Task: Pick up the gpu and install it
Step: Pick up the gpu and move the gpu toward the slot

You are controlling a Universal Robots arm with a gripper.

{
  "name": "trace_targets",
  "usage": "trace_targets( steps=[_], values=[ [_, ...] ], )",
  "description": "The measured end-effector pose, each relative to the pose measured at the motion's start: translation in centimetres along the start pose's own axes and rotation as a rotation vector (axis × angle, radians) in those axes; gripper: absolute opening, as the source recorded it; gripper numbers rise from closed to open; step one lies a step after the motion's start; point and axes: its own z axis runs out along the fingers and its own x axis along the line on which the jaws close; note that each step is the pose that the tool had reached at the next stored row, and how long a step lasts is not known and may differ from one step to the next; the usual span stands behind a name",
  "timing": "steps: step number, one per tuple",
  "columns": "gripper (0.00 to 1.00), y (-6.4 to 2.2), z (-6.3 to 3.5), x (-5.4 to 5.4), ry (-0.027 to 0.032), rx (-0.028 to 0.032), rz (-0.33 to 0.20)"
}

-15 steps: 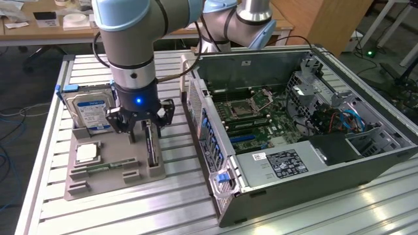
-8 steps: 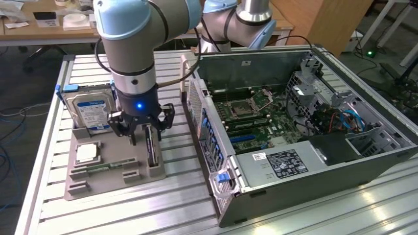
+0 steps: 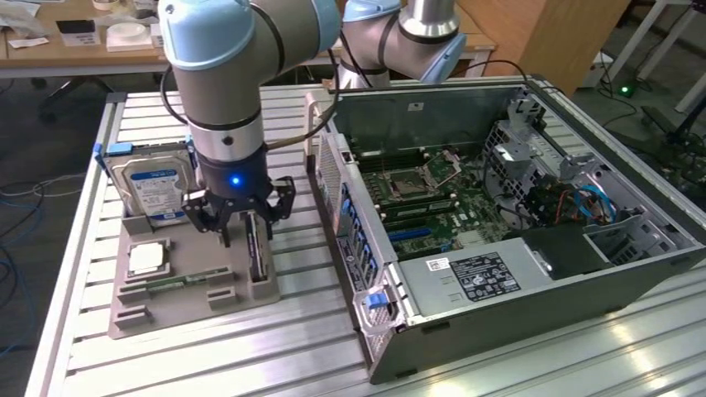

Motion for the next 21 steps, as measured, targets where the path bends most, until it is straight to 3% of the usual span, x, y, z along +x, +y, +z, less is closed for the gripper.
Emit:
trace_targets(
  steps=[9, 12, 21],
  values=[
    [0.63, -0.4, 0.1, 0.0, 0.0002, 0.0008, 0.0],
    [0.5, -0.4, 0.17, -0.17, 0.0, 0.0006, 0.0],
    [0.49, -0.39, 0.26, -0.51, 0.0001, 0.0007, 0.0]
  ],
)
